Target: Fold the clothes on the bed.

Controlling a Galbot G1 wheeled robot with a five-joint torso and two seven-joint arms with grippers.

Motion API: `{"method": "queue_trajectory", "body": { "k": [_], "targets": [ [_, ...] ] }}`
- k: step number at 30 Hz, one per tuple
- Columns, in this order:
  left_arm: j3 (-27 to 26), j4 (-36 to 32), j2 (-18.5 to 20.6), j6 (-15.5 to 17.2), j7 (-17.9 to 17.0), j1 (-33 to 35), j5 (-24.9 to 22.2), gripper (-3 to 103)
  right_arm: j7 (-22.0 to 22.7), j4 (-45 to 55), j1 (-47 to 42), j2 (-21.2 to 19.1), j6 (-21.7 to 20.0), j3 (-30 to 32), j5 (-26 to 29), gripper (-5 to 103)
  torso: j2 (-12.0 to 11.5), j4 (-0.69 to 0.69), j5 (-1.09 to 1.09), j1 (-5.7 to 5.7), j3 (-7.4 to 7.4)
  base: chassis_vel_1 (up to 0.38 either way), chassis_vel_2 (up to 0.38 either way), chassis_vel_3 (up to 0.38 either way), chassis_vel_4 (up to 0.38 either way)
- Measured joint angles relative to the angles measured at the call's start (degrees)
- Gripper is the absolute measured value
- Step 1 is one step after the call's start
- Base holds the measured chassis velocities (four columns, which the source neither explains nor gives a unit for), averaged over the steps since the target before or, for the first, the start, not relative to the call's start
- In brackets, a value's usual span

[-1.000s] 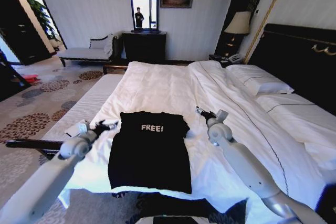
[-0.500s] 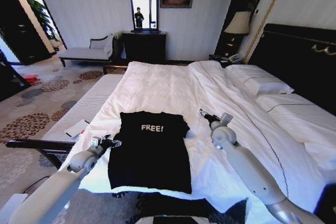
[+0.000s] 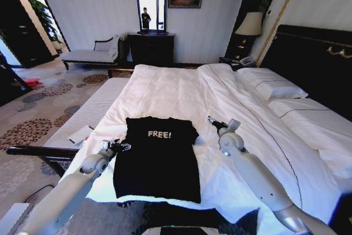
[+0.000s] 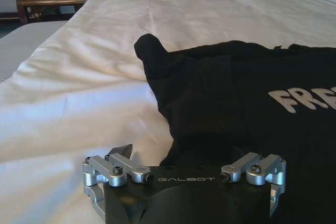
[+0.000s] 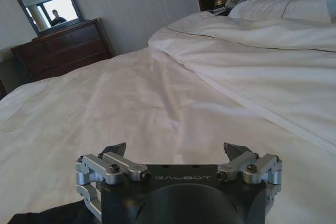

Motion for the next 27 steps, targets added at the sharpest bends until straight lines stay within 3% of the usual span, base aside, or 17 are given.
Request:
{"method": "queue_trajectory", "body": {
  "k": [9, 18, 27],
  "targets": [
    [-4.3, 6.9, -2.3, -1.8, -0.7, -4.5, -2.2, 100, 0.5, -0.5, 0.4, 0.2, -0.1, -0.1, 0.0, 100, 0.0, 0.01, 0.00, 0.01, 0.00, 0.000, 0.000, 0.000, 0.000],
    [-14.1, 7.1, 2.2, -2.5, -0.2, 0.1, -5.1, 100, 0.6, -0.8, 0.2, 0.8, -0.2, -0.3, -0.2, 100, 0.0, 0.04, -0.01, 0.00, 0.00, 0.000, 0.000, 0.000, 0.000],
    [-17.7, 5.9, 3.9, -2.8, 0.0, 3.2, -5.6, 100, 0.6, -1.1, 0.3, 1.1, -0.2, -0.5, -0.6, 100, 0.0, 0.01, -0.01, 0.00, 0.00, 0.000, 0.000, 0.000, 0.000]
  ]
}}
